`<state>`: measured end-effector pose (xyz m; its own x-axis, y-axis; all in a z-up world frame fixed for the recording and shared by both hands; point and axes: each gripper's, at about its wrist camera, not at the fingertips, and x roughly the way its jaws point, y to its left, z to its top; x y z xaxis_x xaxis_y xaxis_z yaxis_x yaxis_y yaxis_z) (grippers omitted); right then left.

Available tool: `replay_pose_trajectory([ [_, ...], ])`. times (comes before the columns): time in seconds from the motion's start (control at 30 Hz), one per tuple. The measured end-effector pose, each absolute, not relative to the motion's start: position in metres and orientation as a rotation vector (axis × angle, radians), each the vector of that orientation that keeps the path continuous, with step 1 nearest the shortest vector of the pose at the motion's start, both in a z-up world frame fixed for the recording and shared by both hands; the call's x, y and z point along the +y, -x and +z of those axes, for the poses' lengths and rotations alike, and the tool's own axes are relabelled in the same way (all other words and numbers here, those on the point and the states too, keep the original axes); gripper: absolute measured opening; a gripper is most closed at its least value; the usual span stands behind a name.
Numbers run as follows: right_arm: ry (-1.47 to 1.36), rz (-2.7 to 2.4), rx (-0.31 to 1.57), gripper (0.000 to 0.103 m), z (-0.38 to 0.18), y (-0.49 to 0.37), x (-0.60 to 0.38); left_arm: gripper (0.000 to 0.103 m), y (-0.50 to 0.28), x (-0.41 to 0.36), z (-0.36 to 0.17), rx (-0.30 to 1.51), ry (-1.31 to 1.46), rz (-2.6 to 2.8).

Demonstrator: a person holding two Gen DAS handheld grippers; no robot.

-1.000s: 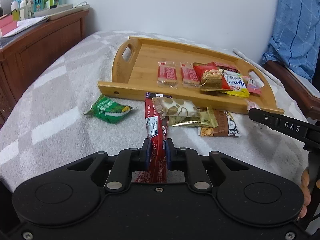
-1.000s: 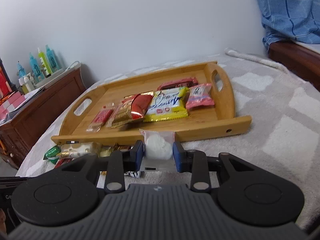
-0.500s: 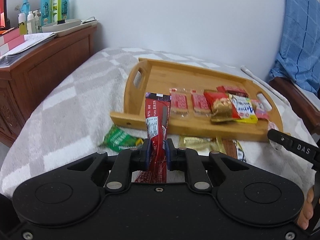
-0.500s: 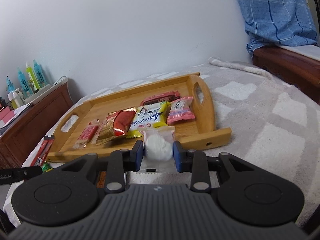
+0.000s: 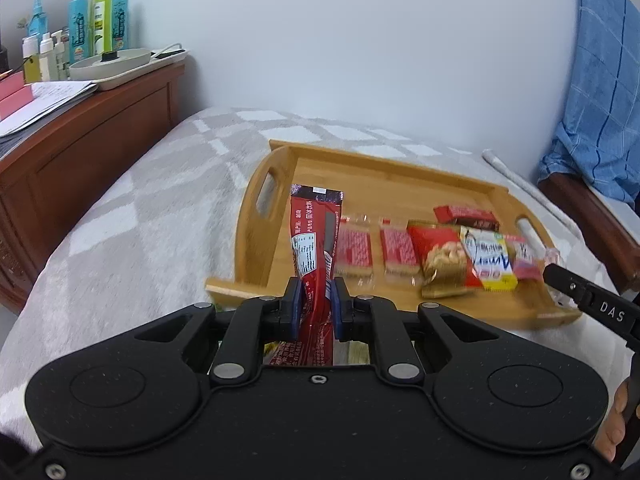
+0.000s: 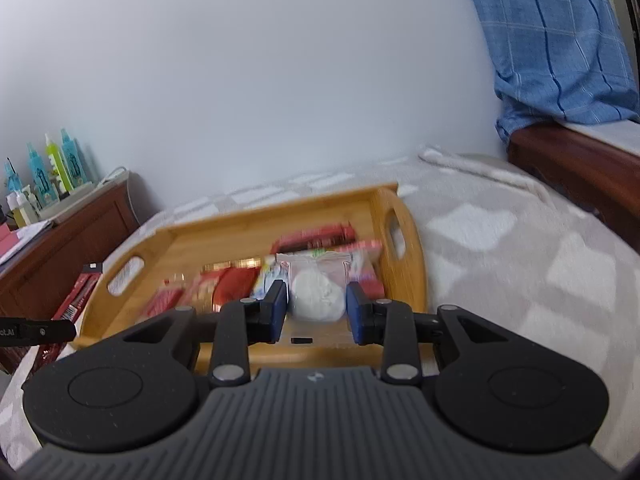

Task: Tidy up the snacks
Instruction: 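Carry both snacks onto the tray and open both tools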

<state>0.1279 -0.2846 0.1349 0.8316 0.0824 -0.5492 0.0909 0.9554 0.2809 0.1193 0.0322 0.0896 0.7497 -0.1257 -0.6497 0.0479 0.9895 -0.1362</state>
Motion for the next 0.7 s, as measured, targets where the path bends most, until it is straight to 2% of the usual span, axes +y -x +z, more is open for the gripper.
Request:
replay_pose_trajectory([
  [0.47,-0.298,0.035,0.601,0.036,0.14,-0.215,-0.317,0.014,-0.204,0.004,0.104,0.713,0.099,-0.138],
  [0.7,-0.309,0.05,0.65,0.036,0.128,-0.259,-0.329,0.014,-0.26,-0.014,0.095,0.787,0.12,-0.146],
])
